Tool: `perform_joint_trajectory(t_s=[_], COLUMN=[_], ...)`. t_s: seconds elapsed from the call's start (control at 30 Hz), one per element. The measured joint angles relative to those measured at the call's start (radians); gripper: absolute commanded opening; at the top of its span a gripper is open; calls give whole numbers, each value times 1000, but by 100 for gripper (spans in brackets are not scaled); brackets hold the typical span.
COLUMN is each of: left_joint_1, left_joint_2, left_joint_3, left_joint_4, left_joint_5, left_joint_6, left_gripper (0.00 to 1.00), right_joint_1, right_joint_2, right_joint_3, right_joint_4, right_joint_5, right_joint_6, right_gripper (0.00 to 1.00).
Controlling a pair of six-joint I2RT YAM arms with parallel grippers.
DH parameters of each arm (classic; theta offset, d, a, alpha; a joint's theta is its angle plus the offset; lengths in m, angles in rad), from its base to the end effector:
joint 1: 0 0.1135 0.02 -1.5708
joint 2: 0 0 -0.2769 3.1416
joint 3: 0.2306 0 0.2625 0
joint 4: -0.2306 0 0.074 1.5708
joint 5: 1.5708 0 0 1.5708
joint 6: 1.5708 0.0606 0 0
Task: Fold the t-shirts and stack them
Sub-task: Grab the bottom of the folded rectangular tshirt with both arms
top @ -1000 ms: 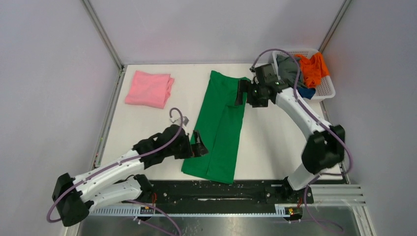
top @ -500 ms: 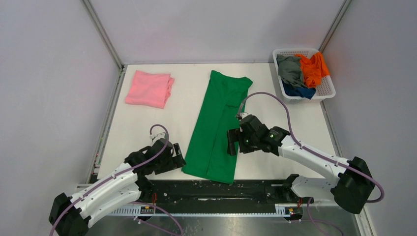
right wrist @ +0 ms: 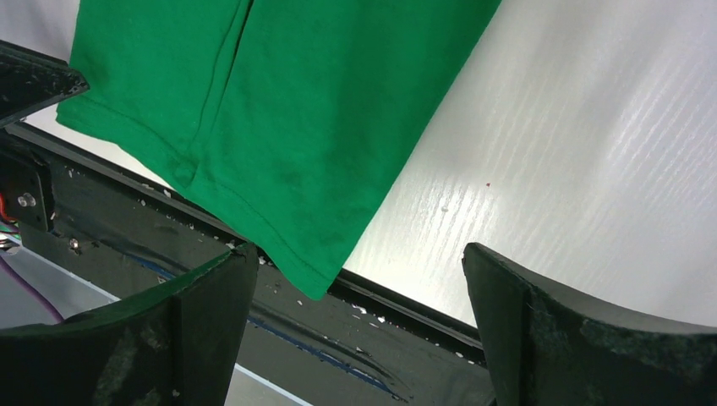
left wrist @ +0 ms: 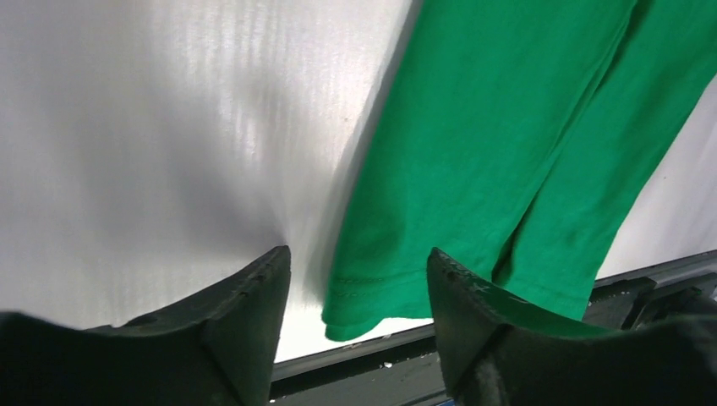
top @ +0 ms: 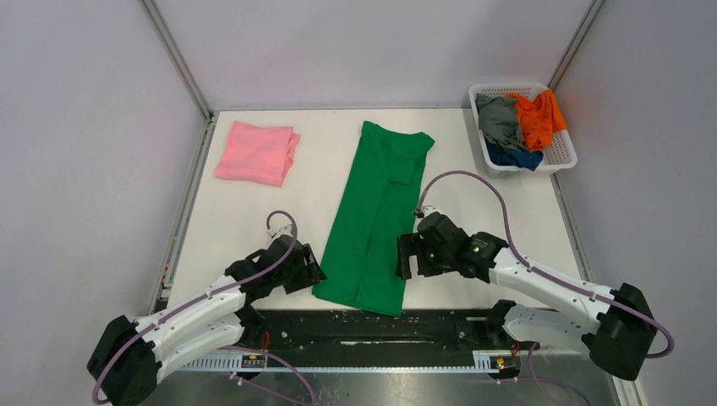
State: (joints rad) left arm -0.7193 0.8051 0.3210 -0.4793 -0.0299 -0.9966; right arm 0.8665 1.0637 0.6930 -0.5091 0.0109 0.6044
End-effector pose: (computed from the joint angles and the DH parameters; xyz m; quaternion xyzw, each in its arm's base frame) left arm 0.1208 -0.1034 0.1368 -0.1363 0.9444 -0.2169 0.2063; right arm 0.1502 0.1758 0.2152 -0.1211 0.9331 0.2234 0.2546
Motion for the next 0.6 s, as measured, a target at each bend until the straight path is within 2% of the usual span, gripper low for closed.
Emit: perform_joint_trajectory(t_s=[0.3, 0.47, 0.6], left_joint_1=[3, 3, 3], left_joint_2=[44, 43, -2], left_joint_3=[-29, -34, -35], left_joint_4=[98, 92, 37], left_joint_5=[85, 119, 138], left_joint_6=[-6, -7, -7], left_gripper=[40, 39, 39], right_joint_1=[16, 58, 136], right_joint_2=[-68, -60, -29], right_joint_3=[-11, -11, -11], right_joint_4=[-57, -95, -99], right_joint_5=[16, 32, 51], right_joint_6=[23, 34, 43], right_gripper=[99, 99, 97])
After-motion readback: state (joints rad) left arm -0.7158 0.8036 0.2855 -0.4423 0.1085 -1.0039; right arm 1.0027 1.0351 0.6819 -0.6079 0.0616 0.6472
